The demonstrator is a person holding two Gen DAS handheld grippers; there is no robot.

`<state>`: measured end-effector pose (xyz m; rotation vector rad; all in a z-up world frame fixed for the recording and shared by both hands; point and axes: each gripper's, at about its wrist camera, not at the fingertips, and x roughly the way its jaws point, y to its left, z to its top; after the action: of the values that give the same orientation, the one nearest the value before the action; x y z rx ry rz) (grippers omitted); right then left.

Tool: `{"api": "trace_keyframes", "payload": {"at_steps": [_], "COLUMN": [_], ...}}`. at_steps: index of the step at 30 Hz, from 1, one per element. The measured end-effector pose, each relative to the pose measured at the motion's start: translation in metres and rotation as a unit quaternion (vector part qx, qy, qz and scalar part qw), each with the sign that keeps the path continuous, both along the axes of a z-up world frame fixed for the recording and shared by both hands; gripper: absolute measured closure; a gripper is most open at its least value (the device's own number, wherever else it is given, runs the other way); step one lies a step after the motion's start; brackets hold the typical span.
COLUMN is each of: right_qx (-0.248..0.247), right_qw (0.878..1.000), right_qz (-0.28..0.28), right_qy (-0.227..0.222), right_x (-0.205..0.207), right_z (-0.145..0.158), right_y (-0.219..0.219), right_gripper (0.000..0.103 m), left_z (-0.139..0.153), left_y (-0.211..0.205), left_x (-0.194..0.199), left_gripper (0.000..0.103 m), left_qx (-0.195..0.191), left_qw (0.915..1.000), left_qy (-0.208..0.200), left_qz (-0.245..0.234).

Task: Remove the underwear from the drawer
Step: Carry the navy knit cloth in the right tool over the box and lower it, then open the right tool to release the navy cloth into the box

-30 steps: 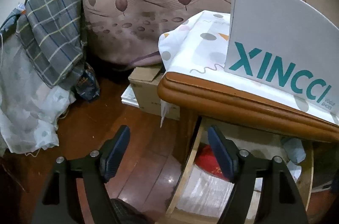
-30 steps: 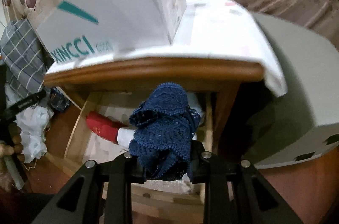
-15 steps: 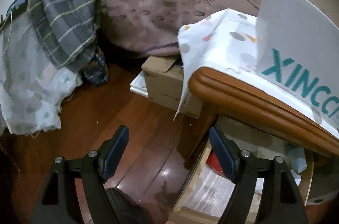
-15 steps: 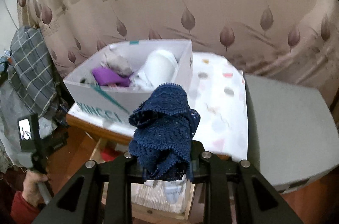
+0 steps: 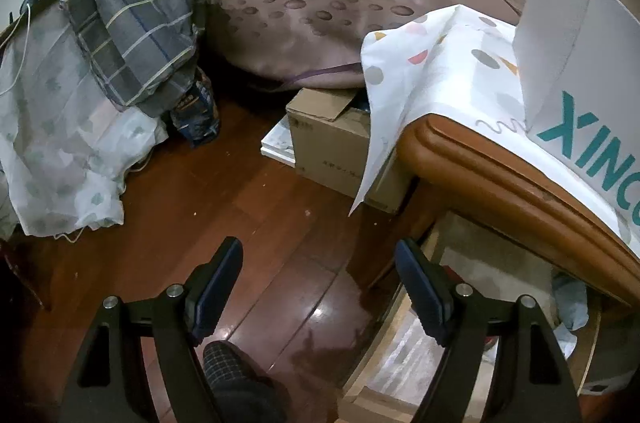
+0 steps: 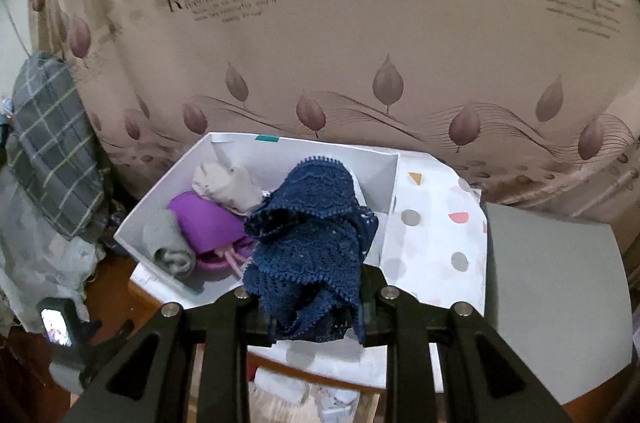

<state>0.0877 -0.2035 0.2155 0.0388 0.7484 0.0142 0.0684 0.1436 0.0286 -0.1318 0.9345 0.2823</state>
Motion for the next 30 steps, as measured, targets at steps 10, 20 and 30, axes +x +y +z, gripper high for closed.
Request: {"api": "trace_keyframes", "payload": {"at_steps": [10, 20, 30], "right_qx": [-0.035, -0.035, -0.052], "right_qw": [0.995, 0.992, 0.995], "right_qz": [-0.017, -0.028, -0.029], "right_qy": [0.097, 0.12, 0.074], "right_x": [0.062, 0.079, 0.066], "right_z": [-0.052, -0.074, -0.05], "right_y": [0.015, 0.016, 0.019], "right_gripper": [0.075, 0.055, 0.037], "left_z": [-0.002, -0.003, -0.004], "left_y": [0.005, 0.002, -0.001], "left_x": [0.002, 0.003, 0.006], "left_gripper": [0.027, 0.027, 0.027], "left_qx": [0.0, 0.003, 0.002], "left_qw": [1.0, 0.9999, 0.9998], "left_qy": [0.008, 0.013, 0.016], "left_qz": [0.002, -0.006, -0.009]}}
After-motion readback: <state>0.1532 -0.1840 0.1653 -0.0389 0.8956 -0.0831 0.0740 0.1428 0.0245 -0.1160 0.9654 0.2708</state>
